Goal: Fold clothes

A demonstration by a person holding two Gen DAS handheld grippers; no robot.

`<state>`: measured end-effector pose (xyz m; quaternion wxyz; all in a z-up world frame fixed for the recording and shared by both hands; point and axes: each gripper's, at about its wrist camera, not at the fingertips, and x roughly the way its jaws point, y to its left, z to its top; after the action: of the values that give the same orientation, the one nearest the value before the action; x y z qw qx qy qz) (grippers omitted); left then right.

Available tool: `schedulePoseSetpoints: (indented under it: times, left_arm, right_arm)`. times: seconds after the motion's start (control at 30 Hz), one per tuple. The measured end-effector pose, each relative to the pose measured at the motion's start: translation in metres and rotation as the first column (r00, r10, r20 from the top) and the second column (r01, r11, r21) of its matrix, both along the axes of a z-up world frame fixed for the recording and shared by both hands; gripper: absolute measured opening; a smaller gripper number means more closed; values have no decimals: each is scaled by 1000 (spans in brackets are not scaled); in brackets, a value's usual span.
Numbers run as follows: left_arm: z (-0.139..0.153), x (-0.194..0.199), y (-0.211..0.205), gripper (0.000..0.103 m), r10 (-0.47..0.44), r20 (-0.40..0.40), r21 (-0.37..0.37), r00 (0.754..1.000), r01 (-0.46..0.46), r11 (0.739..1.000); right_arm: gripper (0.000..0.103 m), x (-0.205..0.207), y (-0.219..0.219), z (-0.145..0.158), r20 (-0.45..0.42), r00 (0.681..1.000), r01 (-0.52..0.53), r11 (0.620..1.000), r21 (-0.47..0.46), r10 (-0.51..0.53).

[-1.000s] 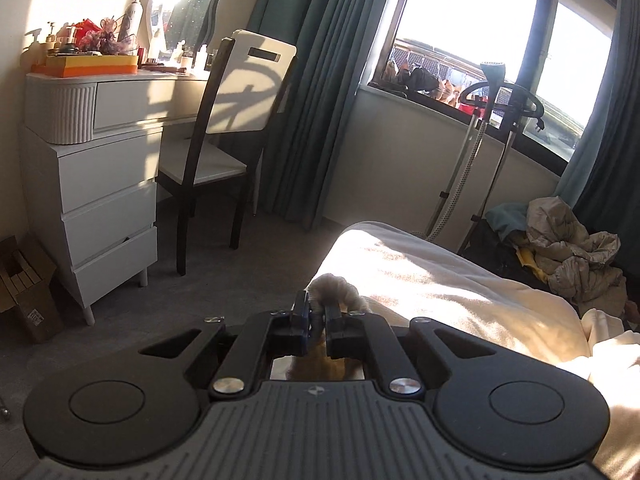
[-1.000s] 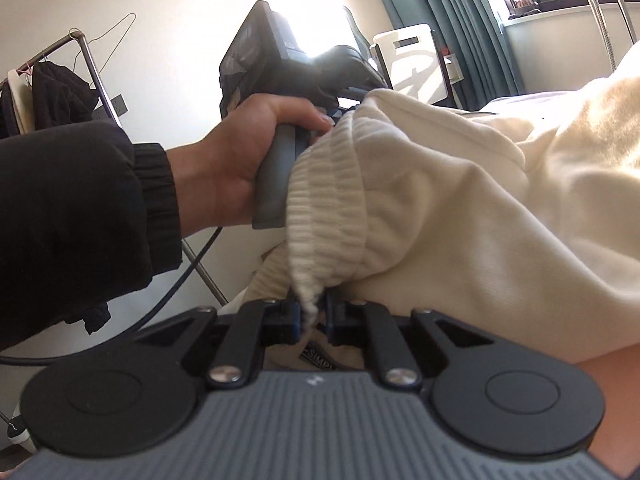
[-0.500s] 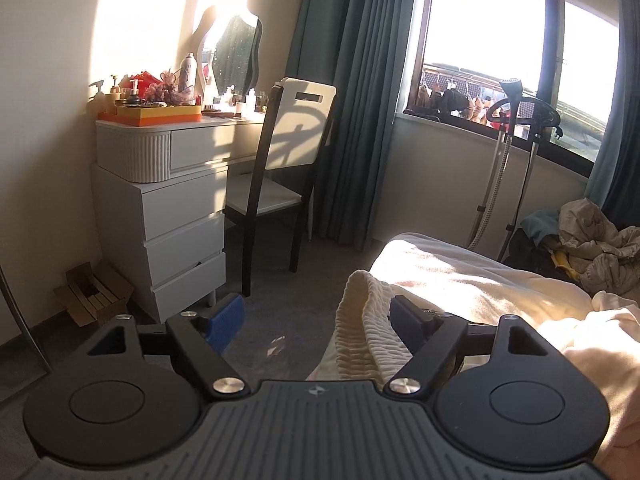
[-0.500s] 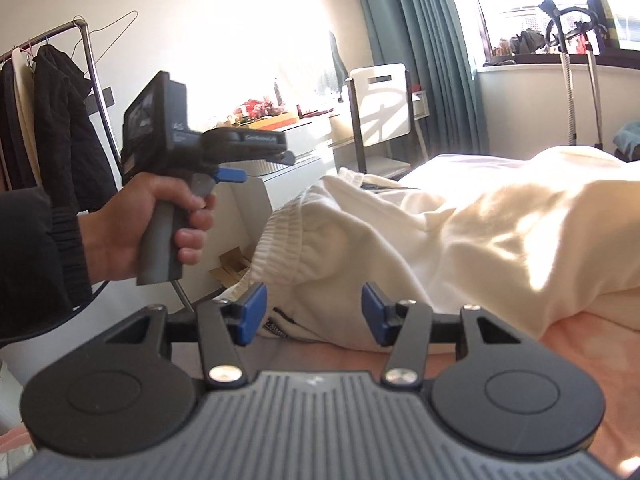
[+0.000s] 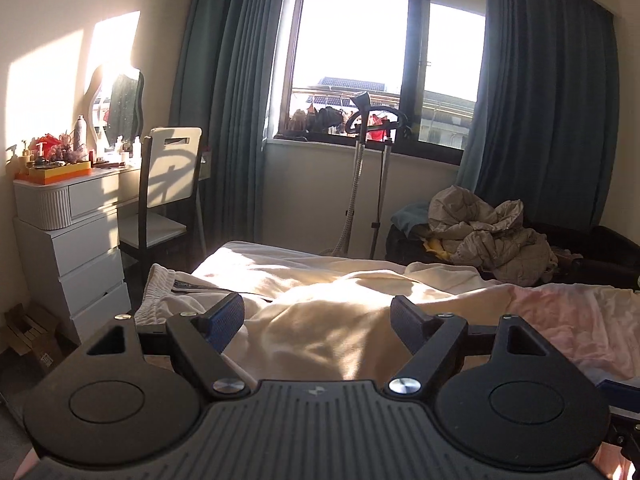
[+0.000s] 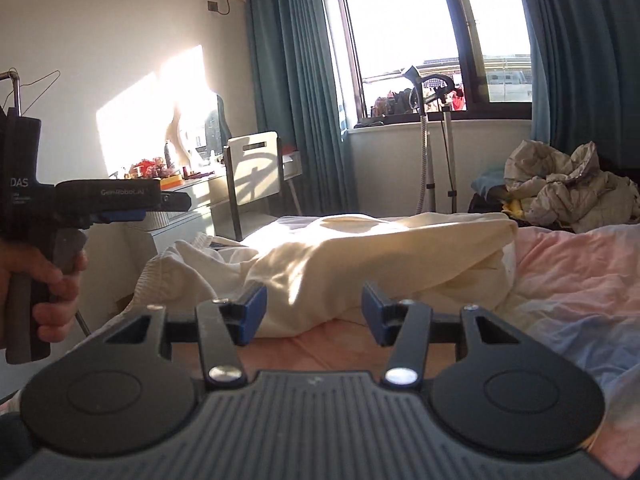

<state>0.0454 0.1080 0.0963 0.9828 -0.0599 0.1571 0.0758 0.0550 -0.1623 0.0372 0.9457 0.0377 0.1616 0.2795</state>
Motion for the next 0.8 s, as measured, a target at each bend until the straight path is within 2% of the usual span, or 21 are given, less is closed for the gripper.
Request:
schedulePoseSetpoints:
  times: [0.2,0.37,0.5,0.67,0.8]
  left_arm:
    - [-23,2,-82,83,-73,-44,47,996,75,996]
    - [-50,16,-114,83,-97,-67,40,993,99,994]
    - [-74,31,-120,83,-112,-75,28,991,114,993]
    - [-98,55,-104,83,-104,-79,-1,991,104,995]
    - [-109,72,-91,83,-106,-67,-19,992,105,994]
  right_arm:
    - [54,-1,-63,-19,-13,989,146,989,24,-146]
    - [54,7,-83,-39,-14,978,208,978,18,-208]
    - [54,26,-93,-51,-70,973,224,974,39,-221]
    - [54,89,-93,-52,-221,954,234,964,129,-202]
    - [54,167,-75,-43,-268,943,239,963,126,-199]
